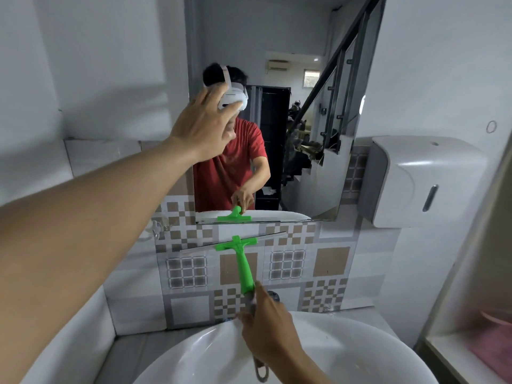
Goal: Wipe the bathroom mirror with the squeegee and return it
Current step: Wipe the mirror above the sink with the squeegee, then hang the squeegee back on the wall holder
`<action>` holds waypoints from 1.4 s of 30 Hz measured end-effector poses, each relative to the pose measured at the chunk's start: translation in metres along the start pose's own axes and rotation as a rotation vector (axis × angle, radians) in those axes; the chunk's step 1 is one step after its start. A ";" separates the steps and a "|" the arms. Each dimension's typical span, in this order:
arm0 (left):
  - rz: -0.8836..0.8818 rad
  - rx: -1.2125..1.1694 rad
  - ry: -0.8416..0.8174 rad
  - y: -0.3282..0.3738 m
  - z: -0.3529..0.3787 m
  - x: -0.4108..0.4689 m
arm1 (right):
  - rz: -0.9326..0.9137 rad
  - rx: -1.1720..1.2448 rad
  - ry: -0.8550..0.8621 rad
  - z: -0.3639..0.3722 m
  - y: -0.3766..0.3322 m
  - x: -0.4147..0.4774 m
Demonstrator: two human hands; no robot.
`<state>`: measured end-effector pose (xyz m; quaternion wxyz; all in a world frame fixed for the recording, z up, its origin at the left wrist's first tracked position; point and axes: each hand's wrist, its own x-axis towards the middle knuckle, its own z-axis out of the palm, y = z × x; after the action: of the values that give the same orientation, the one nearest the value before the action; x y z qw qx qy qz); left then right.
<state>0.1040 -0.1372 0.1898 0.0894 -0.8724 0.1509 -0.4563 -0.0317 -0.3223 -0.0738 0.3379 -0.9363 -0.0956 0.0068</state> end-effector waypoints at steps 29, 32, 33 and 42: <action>-0.492 -0.795 -0.381 0.173 -0.102 -0.190 | -0.564 -0.197 0.567 -0.203 -0.026 -0.056; -0.543 -0.861 -0.351 0.170 -0.108 -0.195 | -0.482 0.168 0.462 -0.193 -0.040 -0.051; -0.549 -0.860 -0.349 0.169 -0.109 -0.197 | -0.459 0.297 0.389 -0.190 -0.045 -0.049; -0.668 -0.964 -0.317 0.143 -0.114 -0.210 | -0.507 0.678 0.154 -0.160 -0.096 -0.018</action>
<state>-0.1291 -0.2010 0.0505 -0.4423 -0.8721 0.0436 -0.2047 -0.0540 -0.3544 0.1100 0.6234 -0.7171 -0.2896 -0.1151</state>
